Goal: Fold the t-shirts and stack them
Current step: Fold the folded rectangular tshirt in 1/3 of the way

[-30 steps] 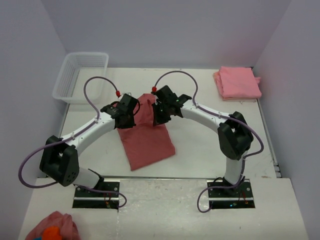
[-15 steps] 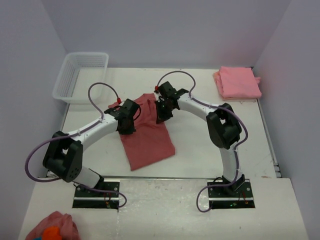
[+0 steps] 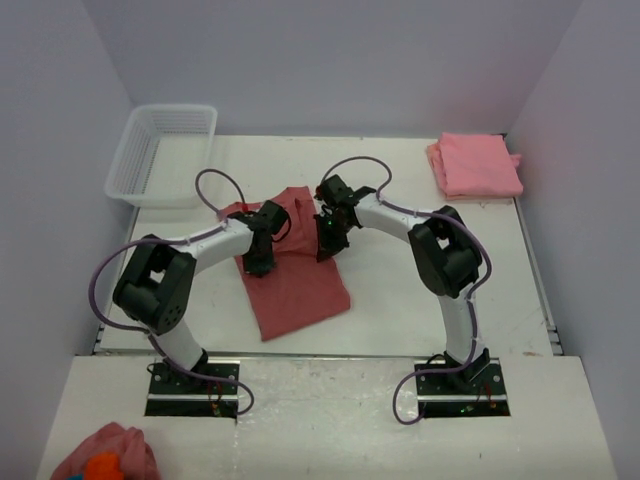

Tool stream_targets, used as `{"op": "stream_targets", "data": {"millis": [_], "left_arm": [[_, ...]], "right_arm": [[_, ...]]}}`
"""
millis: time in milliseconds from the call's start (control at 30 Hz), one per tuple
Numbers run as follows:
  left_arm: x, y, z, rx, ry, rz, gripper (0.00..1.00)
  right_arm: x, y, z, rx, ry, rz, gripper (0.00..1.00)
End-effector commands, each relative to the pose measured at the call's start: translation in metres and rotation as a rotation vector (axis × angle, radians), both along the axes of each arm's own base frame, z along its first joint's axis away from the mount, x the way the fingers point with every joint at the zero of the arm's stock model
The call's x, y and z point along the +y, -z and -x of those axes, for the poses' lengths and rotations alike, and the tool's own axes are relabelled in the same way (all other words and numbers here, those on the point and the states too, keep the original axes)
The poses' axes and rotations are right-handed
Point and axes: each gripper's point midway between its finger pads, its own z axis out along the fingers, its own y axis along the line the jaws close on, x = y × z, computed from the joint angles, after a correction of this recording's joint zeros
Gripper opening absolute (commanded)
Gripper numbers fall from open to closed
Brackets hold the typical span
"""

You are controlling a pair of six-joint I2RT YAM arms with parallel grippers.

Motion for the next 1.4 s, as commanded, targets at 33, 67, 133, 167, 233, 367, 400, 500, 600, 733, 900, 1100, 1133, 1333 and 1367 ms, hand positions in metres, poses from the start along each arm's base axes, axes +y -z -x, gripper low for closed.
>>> {"op": "stream_targets", "data": {"millis": [33, 67, 133, 167, 233, 367, 400, 500, 600, 733, 900, 1100, 1133, 1333, 1367], "left_arm": [[0.002, -0.001, -0.013, -0.004, -0.041, -0.057, 0.00], [0.003, -0.003, -0.016, -0.005, -0.049, -0.074, 0.00], [0.005, 0.002, -0.016, 0.021, -0.054, -0.103, 0.00], [0.003, 0.000, -0.020, 0.017, -0.050, -0.101, 0.00], [0.001, 0.002, -0.023, 0.018, -0.041, -0.101, 0.00], [-0.001, 0.001, -0.031, 0.008, -0.011, -0.107, 0.00], [-0.001, 0.003, -0.031, 0.016, -0.006, -0.112, 0.00], [-0.007, 0.003, -0.037, 0.014, 0.019, -0.097, 0.00], [-0.014, 0.004, -0.041, 0.012, 0.050, -0.072, 0.00], [-0.023, 0.005, -0.045, 0.006, 0.085, -0.042, 0.00], [-0.041, 0.010, -0.039, 0.019, 0.141, -0.020, 0.00], [-0.074, 0.010, -0.028, 0.016, 0.225, 0.013, 0.00], [-0.079, 0.010, -0.027, 0.014, 0.234, 0.020, 0.00], [-0.101, 0.007, -0.020, 0.006, 0.275, 0.041, 0.00], [-0.101, 0.006, -0.021, 0.002, 0.272, 0.039, 0.00]], "right_arm": [[-0.014, 0.019, 0.005, 0.033, 0.062, 0.068, 0.00], [-0.016, 0.022, 0.006, 0.041, 0.076, 0.075, 0.00], [-0.021, 0.029, 0.010, 0.055, 0.080, 0.092, 0.00], [-0.024, 0.032, 0.010, 0.054, 0.090, 0.101, 0.00], [-0.030, 0.039, 0.015, 0.061, 0.099, 0.118, 0.00], [-0.040, 0.048, 0.021, 0.063, 0.128, 0.126, 0.00], [-0.042, 0.047, 0.022, 0.062, 0.134, 0.125, 0.00], [-0.048, 0.049, 0.031, 0.066, 0.150, 0.128, 0.00], [-0.057, 0.056, 0.044, 0.077, 0.162, 0.137, 0.00], [-0.071, 0.067, 0.066, 0.105, 0.183, 0.145, 0.00], [-0.085, 0.073, 0.083, 0.115, 0.212, 0.150, 0.00], [-0.099, 0.073, 0.098, 0.112, 0.253, 0.166, 0.00], [-0.099, 0.071, 0.098, 0.109, 0.258, 0.158, 0.00], [-0.112, 0.074, 0.107, 0.103, 0.295, 0.187, 0.00], [-0.114, 0.073, 0.106, 0.095, 0.304, 0.187, 0.00]]}}
